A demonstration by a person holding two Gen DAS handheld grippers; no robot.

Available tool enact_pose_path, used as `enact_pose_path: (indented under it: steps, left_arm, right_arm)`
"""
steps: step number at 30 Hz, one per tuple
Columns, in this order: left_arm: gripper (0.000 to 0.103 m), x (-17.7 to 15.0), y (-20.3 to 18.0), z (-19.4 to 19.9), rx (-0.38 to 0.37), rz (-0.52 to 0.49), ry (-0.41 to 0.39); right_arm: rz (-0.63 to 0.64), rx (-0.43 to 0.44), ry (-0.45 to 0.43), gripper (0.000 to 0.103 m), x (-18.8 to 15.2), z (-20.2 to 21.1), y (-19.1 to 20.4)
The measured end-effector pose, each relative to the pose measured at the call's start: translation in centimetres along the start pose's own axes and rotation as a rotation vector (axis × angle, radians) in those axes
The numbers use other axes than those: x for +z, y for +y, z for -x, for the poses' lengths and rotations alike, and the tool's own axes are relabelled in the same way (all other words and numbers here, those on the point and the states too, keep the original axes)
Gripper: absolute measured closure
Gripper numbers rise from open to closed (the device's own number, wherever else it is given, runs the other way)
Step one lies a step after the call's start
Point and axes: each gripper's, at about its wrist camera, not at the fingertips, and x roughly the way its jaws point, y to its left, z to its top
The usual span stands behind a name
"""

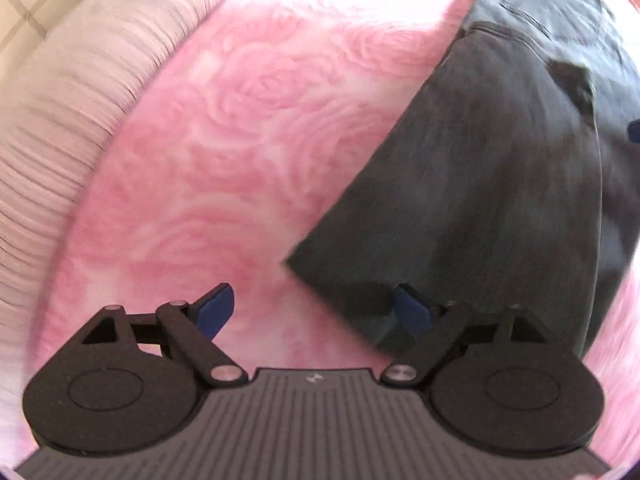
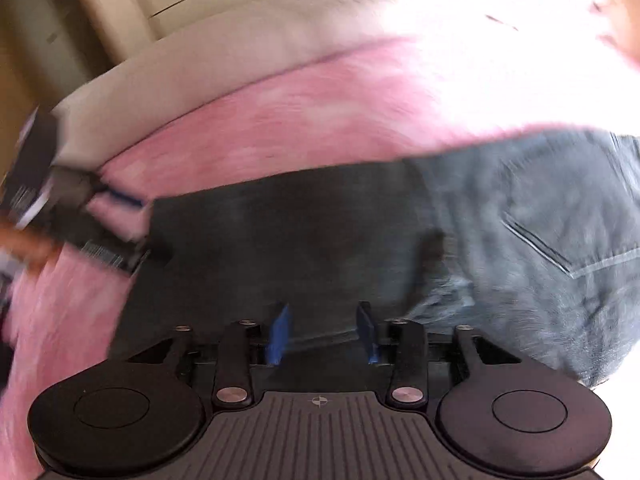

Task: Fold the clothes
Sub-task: 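Fold the held hem over toward the waistband with the right gripper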

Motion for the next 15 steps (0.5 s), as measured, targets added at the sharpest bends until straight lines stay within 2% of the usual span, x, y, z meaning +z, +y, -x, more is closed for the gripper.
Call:
enact_pose_path:
  steps: [2,5,7,10,12,15]
  left_arm:
    - [0.018,-1.1,0.6,1.1,0.023,-0.071,-0.022]
    - [0.017,-2.7,1.4,2.8,0.057,-0.179,-0.054]
    - [0.015,-4.3,1.6,3.4,0.061,-0.240,-0.086]
    - [0.014,-6.5,1.5,3.4,0.042,-0.313,-0.129]
    - [0.014,-7.9,1.2,3.3,0.015,-0.357,-0.164]
    - [0.014,-9.6,-0.1,3.1,0.019,-0.482,-0.219]
  right_arm:
    - [0.110,-0.003,-0.006,0.033,-0.6,0.4,4.1]
    - [0.312,0.027,-0.004,0.031,-2.3,-0.8,11.1]
    - [0.412,0.015,-0.004,0.031,-3.3,-2.4,14.5]
    - [0.536,-0.044,0.008,0.032,-4.8,-5.3,18.3]
    - [0.651,-0.101,0.021,0.032,-6.1,-6.6,19.2]
    - [0.816,-0.188,0.038,0.035,-7.8,-7.7,19.9]
